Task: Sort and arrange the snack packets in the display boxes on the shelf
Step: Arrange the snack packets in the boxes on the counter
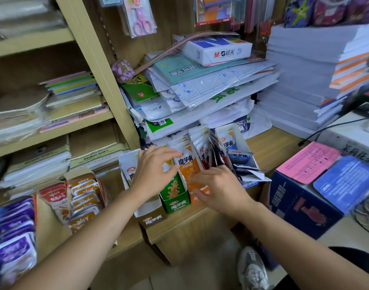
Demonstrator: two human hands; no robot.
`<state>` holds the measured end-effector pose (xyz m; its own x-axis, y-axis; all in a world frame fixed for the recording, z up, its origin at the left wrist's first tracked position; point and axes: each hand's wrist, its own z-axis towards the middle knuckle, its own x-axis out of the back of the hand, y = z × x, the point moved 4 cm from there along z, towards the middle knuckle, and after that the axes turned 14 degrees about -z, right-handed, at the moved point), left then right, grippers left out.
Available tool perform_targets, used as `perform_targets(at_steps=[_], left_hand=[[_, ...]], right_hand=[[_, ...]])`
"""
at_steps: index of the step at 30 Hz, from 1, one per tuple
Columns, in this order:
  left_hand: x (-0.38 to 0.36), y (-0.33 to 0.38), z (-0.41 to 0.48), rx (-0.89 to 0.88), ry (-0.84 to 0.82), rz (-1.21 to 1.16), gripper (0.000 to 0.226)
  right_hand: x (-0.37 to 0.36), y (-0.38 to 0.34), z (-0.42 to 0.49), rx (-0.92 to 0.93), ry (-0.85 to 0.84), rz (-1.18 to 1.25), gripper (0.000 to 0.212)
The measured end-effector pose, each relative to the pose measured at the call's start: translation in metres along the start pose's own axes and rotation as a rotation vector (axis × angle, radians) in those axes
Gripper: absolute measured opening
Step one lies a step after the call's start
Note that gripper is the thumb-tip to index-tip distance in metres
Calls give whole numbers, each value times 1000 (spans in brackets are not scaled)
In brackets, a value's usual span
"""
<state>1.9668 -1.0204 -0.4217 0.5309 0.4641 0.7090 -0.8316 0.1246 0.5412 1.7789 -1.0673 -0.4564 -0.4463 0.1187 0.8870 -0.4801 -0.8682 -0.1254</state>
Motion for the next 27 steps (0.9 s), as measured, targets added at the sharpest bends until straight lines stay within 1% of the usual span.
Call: perform_targets(at_steps=[2, 4, 6, 7, 9, 11, 12, 13, 15, 17, 19, 21, 24, 27], left_hand=[[-2, 16, -12, 18, 0, -46, 27], [-7, 33, -21, 33, -23, -53, 26], [-16, 50, -25, 37, -66, -32, 27], [-20, 59, -25, 39, -82, -19, 27], [-29, 73, -22, 56, -84, -3, 29], [-37, 81, -12, 130, -53, -35, 36], [-42, 82, -5, 180, -31, -68, 42], [-46, 83, 1, 234, -9, -90, 49], [-56, 81, 14, 307, 21, -94, 61], [-68, 81, 24, 332, 26, -79, 63], [-78, 78, 30, 329, 43, -80, 53], [-84, 73, 35, 322, 56, -130, 39], [-83, 61, 40, 333, 83, -252, 27], [-77, 46, 47, 324, 113, -307, 22]], right_hand=[[26, 14, -3, -102, 164, 64, 18], [42, 35, -7, -241, 247, 81, 8], [51, 60, -8, -366, 252, 83, 13], [51, 72, -8, -406, 216, 88, 17], [43, 93, -5, -437, 84, 114, 27], [34, 105, 0, -424, -65, 170, 44], [31, 109, 2, -411, -113, 191, 53], [29, 112, 4, -408, -137, 202, 59], [27, 115, 9, -419, -156, 226, 63], [23, 116, 11, -390, -174, 218, 59], [20, 119, 12, -364, -198, 185, 51], [21, 125, 11, -391, -199, 148, 41], [28, 138, 9, -462, -184, 113, 29], [34, 140, 12, -490, -198, 133, 19]])
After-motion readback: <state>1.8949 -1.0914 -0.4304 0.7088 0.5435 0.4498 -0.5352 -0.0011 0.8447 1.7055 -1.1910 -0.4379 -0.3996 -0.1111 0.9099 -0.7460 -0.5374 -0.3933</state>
